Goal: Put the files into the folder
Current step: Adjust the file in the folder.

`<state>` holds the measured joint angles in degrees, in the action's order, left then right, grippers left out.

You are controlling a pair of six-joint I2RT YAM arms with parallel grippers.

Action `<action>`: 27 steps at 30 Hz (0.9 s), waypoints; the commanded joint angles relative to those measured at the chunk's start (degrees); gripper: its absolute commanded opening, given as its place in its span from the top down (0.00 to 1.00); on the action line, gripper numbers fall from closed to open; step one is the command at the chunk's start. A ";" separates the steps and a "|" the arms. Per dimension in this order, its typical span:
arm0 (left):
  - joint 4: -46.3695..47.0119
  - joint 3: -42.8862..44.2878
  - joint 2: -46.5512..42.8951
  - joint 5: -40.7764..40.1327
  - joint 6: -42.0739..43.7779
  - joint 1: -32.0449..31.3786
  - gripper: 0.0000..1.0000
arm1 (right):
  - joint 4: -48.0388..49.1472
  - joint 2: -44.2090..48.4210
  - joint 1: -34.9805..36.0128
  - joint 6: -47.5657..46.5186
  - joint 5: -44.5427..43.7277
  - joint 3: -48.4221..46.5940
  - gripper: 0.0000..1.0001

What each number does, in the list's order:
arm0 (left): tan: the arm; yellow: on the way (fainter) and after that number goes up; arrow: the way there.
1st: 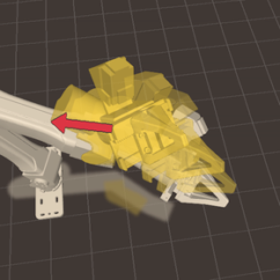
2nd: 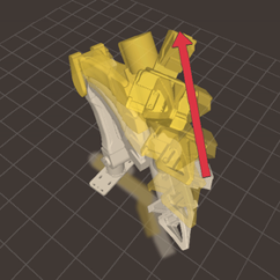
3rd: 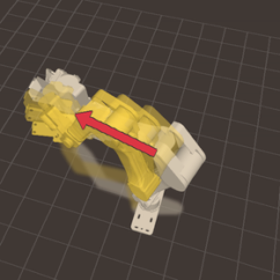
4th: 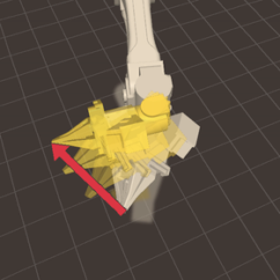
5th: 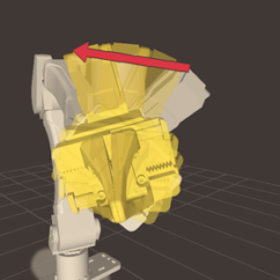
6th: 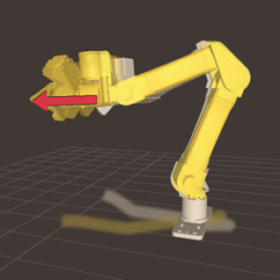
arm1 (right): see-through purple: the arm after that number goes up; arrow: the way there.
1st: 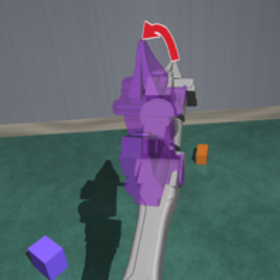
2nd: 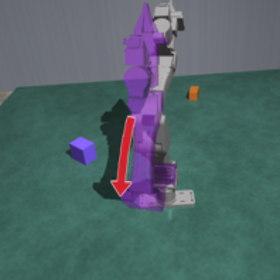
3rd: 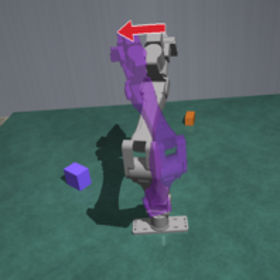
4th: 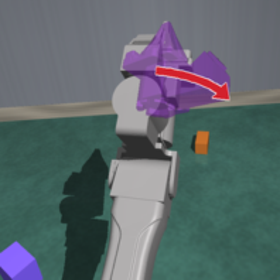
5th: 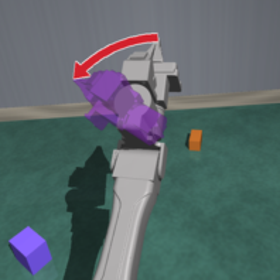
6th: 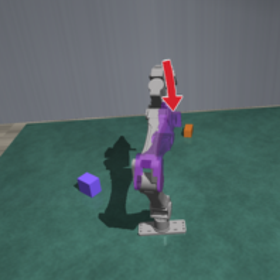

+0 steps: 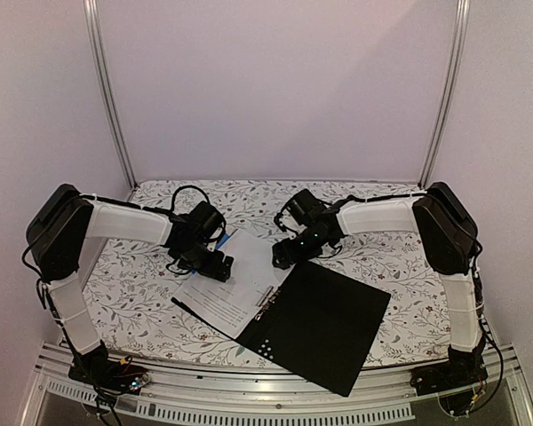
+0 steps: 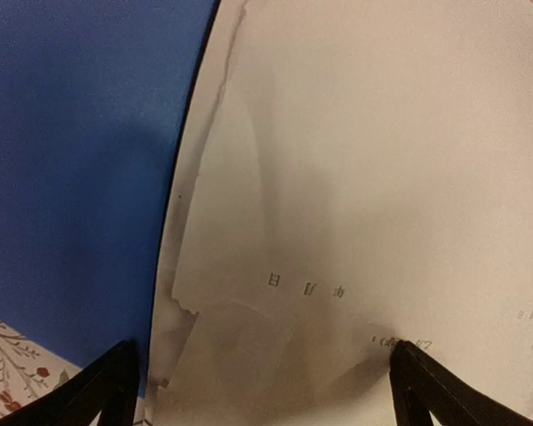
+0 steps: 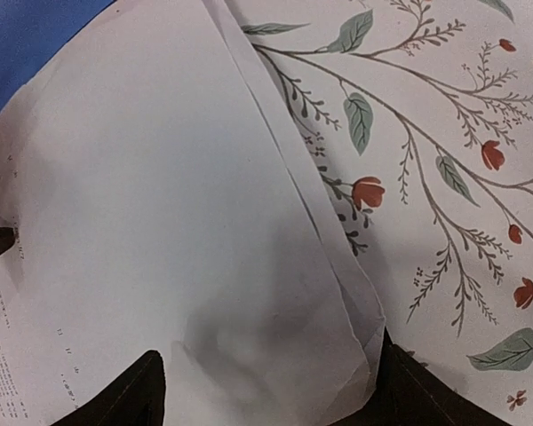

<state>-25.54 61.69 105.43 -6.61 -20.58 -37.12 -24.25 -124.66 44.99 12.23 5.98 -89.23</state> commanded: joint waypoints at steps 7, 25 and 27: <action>-1.50 2.46 -0.34 -0.70 1.06 -0.23 0.01 | -5.28 5.42 0.26 -1.65 -5.68 1.36 0.16; 0.42 0.72 -11.95 -2.46 -0.44 -1.80 0.00 | -5.17 15.90 3.45 -2.54 -6.67 12.38 0.16; 0.11 -1.55 -14.62 -2.27 -1.74 -2.62 0.00 | -6.45 16.11 3.41 -2.85 -9.09 12.91 0.15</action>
<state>-25.80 63.02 95.77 -8.47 -20.38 -38.09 -28.88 -110.74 48.60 10.22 0.47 -77.84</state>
